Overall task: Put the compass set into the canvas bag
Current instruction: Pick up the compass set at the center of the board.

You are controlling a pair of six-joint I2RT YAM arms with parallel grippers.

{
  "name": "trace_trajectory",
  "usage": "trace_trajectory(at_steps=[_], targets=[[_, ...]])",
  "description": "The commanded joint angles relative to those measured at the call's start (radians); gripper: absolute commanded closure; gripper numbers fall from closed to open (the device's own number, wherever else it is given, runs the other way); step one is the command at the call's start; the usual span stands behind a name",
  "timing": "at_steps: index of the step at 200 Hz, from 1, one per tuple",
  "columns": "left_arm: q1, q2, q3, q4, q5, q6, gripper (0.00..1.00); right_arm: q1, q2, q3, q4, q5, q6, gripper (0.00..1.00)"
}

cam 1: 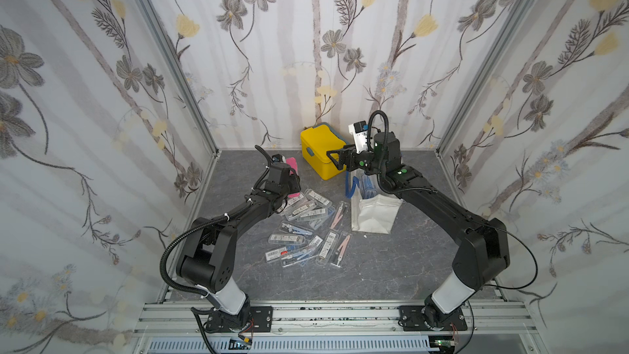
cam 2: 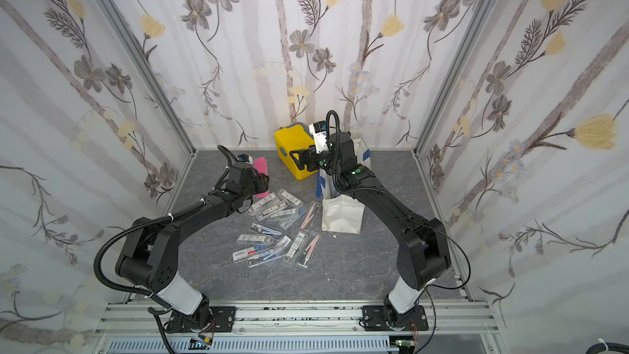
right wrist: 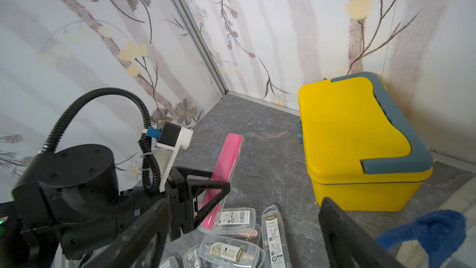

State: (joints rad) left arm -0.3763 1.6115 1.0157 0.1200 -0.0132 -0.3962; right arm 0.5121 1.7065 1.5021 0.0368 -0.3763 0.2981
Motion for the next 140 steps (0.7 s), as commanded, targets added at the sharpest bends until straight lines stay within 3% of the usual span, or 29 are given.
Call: trace_trajectory(at_steps=[1, 61, 140], targets=[[-0.008, -0.047, -0.044, 0.157, 0.135, 0.035, 0.52, 0.01, 0.052, 0.073, -0.035, -0.054, 0.042, 0.13], [-0.019, -0.147, -0.134, 0.284, 0.289, 0.06, 0.52, 0.062, 0.187, 0.225, -0.101, -0.043, 0.063, 0.2], [-0.019, -0.208, -0.162, 0.297, 0.296, 0.072, 0.51, 0.12, 0.304, 0.326, -0.154, -0.039, 0.095, 0.34]])
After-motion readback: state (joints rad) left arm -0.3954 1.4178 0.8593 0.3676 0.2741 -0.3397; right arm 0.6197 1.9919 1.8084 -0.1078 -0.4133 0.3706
